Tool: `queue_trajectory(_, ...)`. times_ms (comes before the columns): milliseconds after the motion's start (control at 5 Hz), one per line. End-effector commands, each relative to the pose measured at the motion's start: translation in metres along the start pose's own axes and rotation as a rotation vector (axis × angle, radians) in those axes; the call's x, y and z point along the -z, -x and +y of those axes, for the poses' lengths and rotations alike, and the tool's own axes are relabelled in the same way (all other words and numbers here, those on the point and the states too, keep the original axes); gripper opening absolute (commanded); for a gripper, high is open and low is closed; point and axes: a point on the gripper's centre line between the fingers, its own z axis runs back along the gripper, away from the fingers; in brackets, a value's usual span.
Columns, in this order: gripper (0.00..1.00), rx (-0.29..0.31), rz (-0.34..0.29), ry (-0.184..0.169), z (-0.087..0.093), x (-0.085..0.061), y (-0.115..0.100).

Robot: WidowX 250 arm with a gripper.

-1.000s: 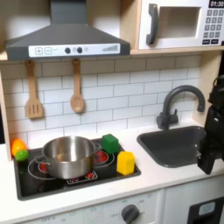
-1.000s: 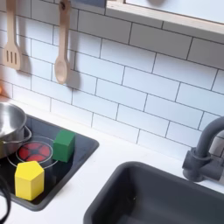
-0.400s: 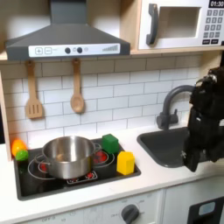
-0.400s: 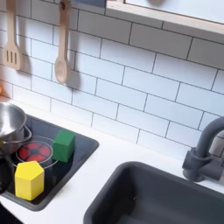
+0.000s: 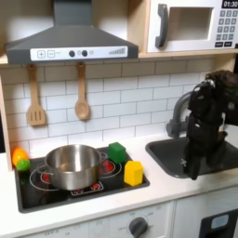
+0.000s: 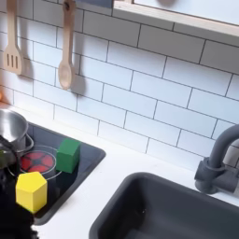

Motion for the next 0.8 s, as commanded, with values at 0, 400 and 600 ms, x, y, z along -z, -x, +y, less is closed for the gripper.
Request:
queue_trajectory(0,1.0,-0.048,0.044,0.0,0.006,0.009,-0.024)
queue_trajectory(400,1.0,-0.093,0.062,0.067,0.013,-0.014,-0.043)
queue_trajectory(600,1.0,-0.095,0.011,0.058,0.017,-0.027,-0.053)
